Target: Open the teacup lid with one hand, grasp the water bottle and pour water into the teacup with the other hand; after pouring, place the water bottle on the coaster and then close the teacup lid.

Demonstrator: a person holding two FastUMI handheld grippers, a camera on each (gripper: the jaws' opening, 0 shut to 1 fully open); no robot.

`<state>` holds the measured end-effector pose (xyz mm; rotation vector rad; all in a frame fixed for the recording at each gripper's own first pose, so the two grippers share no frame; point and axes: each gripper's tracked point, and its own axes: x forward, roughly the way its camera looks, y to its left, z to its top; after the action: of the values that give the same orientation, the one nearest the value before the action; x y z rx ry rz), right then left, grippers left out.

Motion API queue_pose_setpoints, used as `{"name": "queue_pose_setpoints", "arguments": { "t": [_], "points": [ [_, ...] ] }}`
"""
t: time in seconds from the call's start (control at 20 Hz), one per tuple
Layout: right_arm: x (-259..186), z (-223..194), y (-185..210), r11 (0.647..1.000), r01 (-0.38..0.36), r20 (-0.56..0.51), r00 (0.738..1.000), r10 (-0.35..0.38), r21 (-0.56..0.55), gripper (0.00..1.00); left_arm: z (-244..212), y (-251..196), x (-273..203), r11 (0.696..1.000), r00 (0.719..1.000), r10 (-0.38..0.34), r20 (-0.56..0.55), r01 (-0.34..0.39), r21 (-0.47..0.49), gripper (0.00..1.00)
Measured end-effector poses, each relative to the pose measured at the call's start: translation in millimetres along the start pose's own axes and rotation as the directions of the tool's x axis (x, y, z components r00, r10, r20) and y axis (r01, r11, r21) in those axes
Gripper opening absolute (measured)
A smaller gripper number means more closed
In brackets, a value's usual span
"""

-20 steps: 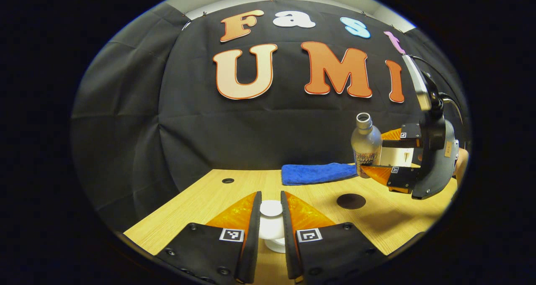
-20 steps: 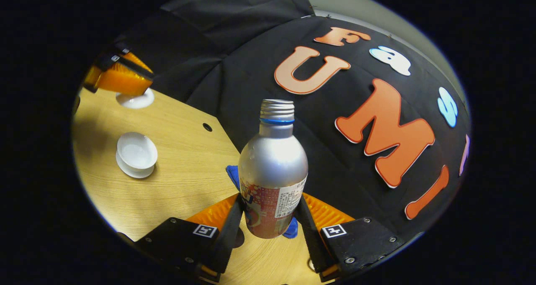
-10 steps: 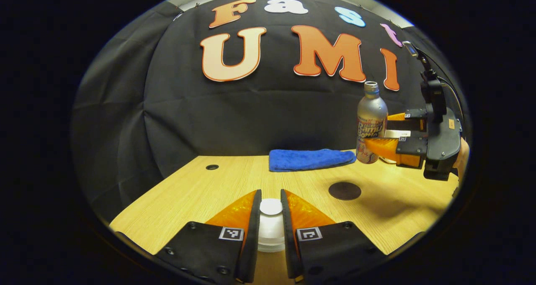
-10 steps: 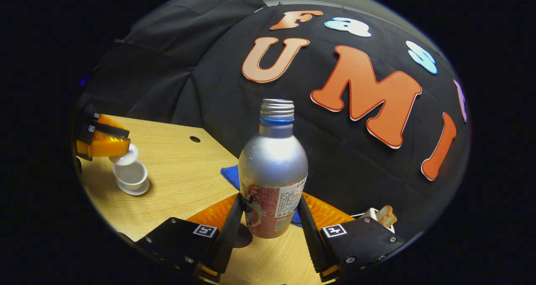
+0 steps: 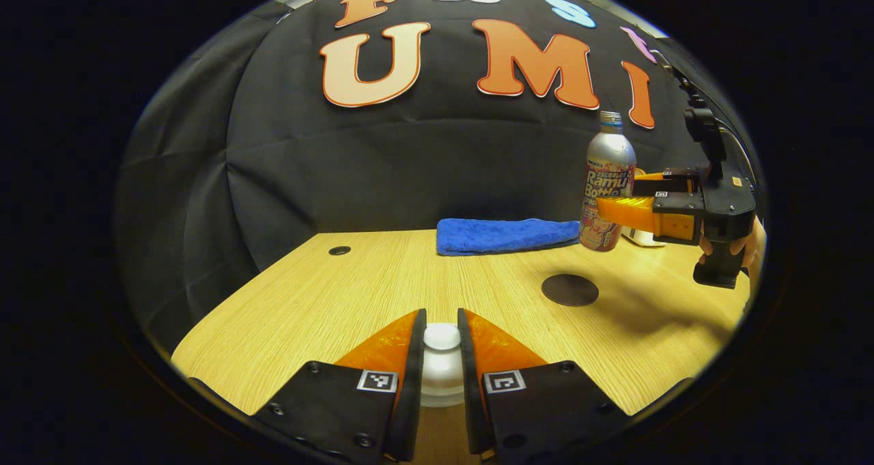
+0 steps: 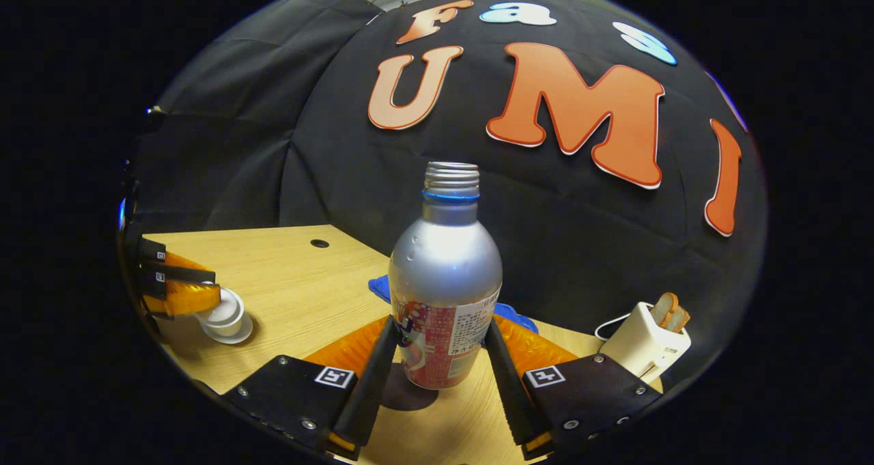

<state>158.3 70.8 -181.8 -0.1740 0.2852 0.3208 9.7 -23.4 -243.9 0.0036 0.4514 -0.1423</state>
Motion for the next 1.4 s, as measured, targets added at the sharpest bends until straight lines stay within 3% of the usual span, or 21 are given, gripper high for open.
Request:
{"name": "queue_pose_setpoints", "arguments": {
  "t": [0.15,0.3,0.5,0.65,0.7,0.8,0.85,0.95,1.05,1.1,1.3,1.35,1.4],
  "points": [
    [9,-6,3,0.998,-0.013,-0.007,1.0,0.014,0.059,0.76,-7,-1,5,1.0,1.0,-0.002,-0.018,0.002,0.0,0.36],
    [19,-18,5,0.996,-0.017,-0.04,0.999,0.02,0.088,0.76,-7,-1,6,1.0,1.0,-0.005,-0.018,0.005,0.002,0.32],
    [31,-41,12,0.994,-0.024,-0.096,0.995,0.034,0.102,0.76,-6,0,5,1.0,1.0,-0.005,-0.014,0.005,0.004,0.38],
    [37,-54,17,0.989,-0.032,-0.133,0.99,0.052,0.145,0.76,-2,0,5,1.0,1.0,-0.006,-0.002,0.006,0.0,0.51],
    [39,-57,18,0.986,-0.036,-0.141,0.988,0.059,0.162,0.76,0,0,4,1.0,1.0,-0.006,0.004,0.006,-0.001,0.48],
    [41,-64,20,0.982,-0.038,-0.161,0.985,0.069,0.185,0.76,5,1,3,1.0,1.0,-0.001,0.022,0.001,-0.005,0.58],
    [41,-67,21,0.981,-0.038,-0.172,0.983,0.072,0.189,0.76,8,2,3,1.0,0.999,0.001,0.033,-0.001,-0.007,0.69],
    [42,-74,24,0.981,-0.039,-0.193,0.978,0.076,0.189,0.76,14,4,2,1.0,0.999,0.012,0.051,-0.011,-0.007,0.71],
    [43,-73,24,0.983,-0.037,-0.186,0.98,0.071,0.182,0.77,18,5,1,1.0,0.998,0.022,0.066,-0.022,-0.007,0.83],
    [43,-76,24,0.983,-0.036,-0.188,0.98,0.07,0.179,0.77,22,4,-1,1.0,0.997,0.024,0.075,-0.023,-0.011,0.79],
    [40,-75,22,0.985,-0.001,-0.207,0.978,0.037,0.171,0.79,34,5,-5,0.999,0.994,0.047,0.1,-0.045,-0.02,0.93],
    [36,-71,22,0.983,0.001,-0.198,0.98,0.036,0.183,0.83,39,4,-7,0.999,0.993,0.048,0.111,-0.046,-0.025,0.94],
    [32,-63,20,0.982,-0.001,-0.181,0.983,0.036,0.187,0.84,44,4,-9,0.998,0.991,0.054,0.123,-0.051,-0.031,0.9]
  ]
}}
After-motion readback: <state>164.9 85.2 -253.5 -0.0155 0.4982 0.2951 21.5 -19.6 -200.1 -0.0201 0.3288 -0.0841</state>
